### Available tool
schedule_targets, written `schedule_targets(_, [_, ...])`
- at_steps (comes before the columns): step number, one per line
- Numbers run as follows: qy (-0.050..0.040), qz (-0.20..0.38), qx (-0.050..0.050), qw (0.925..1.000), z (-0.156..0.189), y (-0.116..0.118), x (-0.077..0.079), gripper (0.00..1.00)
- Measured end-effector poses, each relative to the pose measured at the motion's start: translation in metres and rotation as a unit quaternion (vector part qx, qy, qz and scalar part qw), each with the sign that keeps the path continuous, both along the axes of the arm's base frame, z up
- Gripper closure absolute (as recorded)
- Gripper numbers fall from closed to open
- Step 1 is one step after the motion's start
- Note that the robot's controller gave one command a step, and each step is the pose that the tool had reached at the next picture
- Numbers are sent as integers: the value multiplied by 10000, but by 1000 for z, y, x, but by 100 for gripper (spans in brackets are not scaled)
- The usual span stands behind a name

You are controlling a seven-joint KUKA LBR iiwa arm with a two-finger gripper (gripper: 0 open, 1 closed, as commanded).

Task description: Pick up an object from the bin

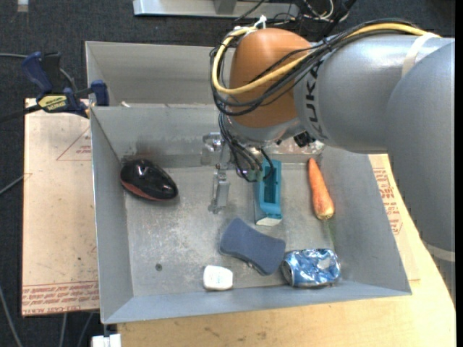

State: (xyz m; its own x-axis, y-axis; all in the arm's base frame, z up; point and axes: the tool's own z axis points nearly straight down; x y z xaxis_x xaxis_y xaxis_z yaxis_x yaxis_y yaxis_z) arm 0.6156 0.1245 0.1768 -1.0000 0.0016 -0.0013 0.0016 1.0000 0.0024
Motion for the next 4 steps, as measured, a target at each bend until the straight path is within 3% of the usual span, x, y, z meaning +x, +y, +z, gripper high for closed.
schedule_targets(1, [0,0,0,10000,0,0,0,0])
schedule_targets(2, [-24,500,4,9987,-27,-30,-3,0])
schedule_targets(3, [-10,181,1,9998,-69,-71,-31,0])
schedule_targets(4, [-22,1179,34,9930,-103,-89,-35,100])
